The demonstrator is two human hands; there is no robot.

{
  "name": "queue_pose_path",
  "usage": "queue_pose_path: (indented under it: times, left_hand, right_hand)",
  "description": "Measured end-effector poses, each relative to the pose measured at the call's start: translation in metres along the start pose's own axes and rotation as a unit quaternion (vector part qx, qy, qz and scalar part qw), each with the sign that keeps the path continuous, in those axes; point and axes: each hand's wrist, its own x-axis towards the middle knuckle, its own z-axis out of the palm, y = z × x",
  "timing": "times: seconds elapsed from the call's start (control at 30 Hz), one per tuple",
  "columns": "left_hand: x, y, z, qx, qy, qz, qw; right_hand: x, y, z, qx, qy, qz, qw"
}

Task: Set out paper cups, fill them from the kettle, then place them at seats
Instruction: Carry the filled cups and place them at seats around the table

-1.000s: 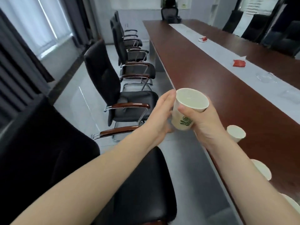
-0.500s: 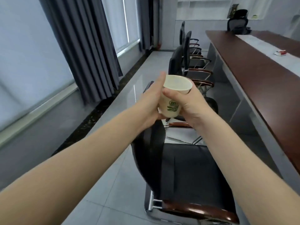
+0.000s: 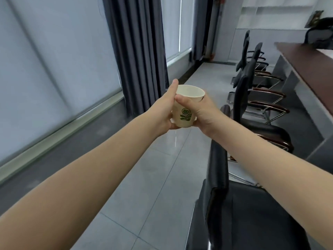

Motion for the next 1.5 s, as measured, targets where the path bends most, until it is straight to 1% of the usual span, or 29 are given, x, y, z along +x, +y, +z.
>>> queue_pose_path:
  times: [0.2,0.33,0.47,0.57,0.67,0.77,0.83,0.97,1.0,1.13,1.17,1.27,1.3,1.5]
  left_hand:
    - [0.087,0.030,-0.021,0.013,-0.019,0.025,0.999]
    - [0.149,0.051,-0.021,0.026,-0.059,0.031,0.997]
    - [0.209,0.065,-0.015,0.025,-0.084,0.018,0.996]
    - [0.247,0.074,-0.005,0.031,-0.084,0.005,0.996]
    - [0.283,0.081,0.009,0.039,-0.105,-0.003,0.994]
    - [0.327,0.085,0.031,0.056,-0.156,-0.023,0.986]
    - [0.349,0.086,0.044,0.065,-0.177,-0.029,0.982]
    - [0.405,0.086,0.082,0.088,-0.259,-0.044,0.961]
    - [0.423,0.090,0.098,0.101,-0.290,-0.048,0.950]
    - [0.461,0.096,0.141,0.115,-0.355,-0.066,0.925]
    - [0.476,0.097,0.159,0.125,-0.387,-0.078,0.910]
    - [0.505,0.090,0.195,0.140,-0.432,-0.075,0.888]
    - [0.512,0.088,0.203,0.137,-0.438,-0.075,0.885]
    - [0.552,0.065,0.295,0.168,-0.525,-0.116,0.826]
  right_hand:
    - [0.088,0.005,0.001,-0.014,-0.003,-0.012,1.000]
    - [0.146,0.008,-0.013,-0.020,0.005,-0.016,1.000]
    - [0.197,0.013,-0.028,-0.020,0.007,-0.021,1.000]
    - [0.226,0.017,-0.040,-0.023,0.035,-0.027,0.999]
    - [0.251,0.018,-0.057,-0.014,0.089,-0.016,0.996]
    - [0.280,0.023,-0.082,-0.011,0.156,0.002,0.988]
    - [0.294,0.025,-0.094,-0.009,0.183,0.003,0.983]
    - [0.326,0.031,-0.137,-0.012,0.267,-0.005,0.964]
    - [0.337,0.032,-0.155,-0.010,0.297,-0.009,0.955]
    - [0.354,0.033,-0.197,-0.023,0.352,-0.015,0.935]
    - [0.362,0.034,-0.214,-0.026,0.381,-0.022,0.924]
    - [0.369,0.034,-0.242,-0.028,0.430,-0.029,0.902]
    - [0.372,0.034,-0.247,-0.030,0.437,-0.031,0.899]
    - [0.375,0.037,-0.320,-0.033,0.537,-0.030,0.843]
